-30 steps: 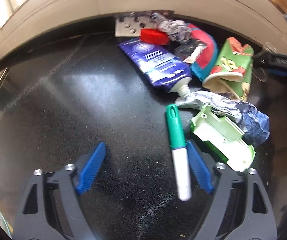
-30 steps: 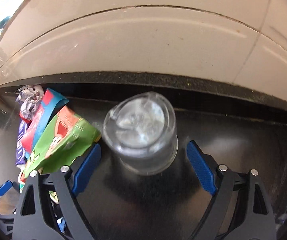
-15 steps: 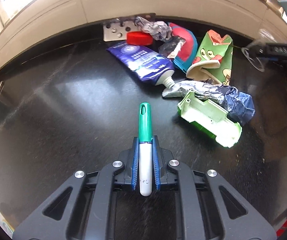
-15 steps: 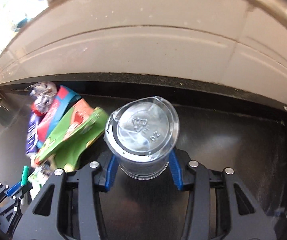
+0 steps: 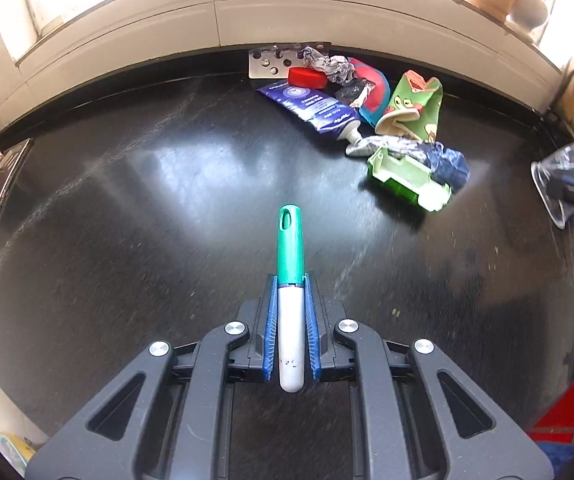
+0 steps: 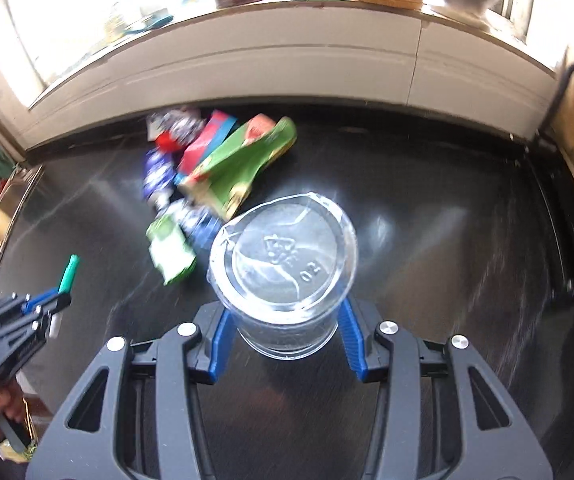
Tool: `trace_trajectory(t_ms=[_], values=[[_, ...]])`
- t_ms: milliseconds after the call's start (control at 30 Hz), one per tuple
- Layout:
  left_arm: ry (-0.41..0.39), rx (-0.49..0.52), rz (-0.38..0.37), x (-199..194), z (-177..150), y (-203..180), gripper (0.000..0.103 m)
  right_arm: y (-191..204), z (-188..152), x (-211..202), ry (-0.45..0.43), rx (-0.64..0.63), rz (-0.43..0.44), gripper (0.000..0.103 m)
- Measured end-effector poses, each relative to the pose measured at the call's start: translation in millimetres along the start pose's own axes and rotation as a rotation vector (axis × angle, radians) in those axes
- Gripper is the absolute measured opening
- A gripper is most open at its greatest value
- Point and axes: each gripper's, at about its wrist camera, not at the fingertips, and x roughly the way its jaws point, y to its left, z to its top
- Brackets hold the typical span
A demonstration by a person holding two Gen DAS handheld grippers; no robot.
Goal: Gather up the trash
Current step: 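Carry marker and clear cup over the bin and open both tools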
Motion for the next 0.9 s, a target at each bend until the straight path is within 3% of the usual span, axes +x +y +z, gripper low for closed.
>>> trace_trajectory(t_ms=[200, 400, 667, 900], values=[[-0.007, 0.006, 0.005, -8.4, -9.0, 16.7, 0.013, 23.8, -17.8, -5.9, 0.011, -0.023, 0.007, 0.046], [-0.053, -0.055, 0.023, -26.2, -16.2, 45.8, 0.013, 66.0, -8.4, -8.9, 0.0, -0.075, 0.065, 0.047], [-0.102, -0.226, 0.107, -70.4, -55.2, 120.0, 0.013, 191.8, 11.2, -3.4, -0.003, -0.315, 0.249, 0.048], [-0.096, -0.435, 0.247, -110.7, -139.0, 199.6, 0.013, 347.3, -18.1, -1.7, 0.074, -0.618, 0.463, 0.048]])
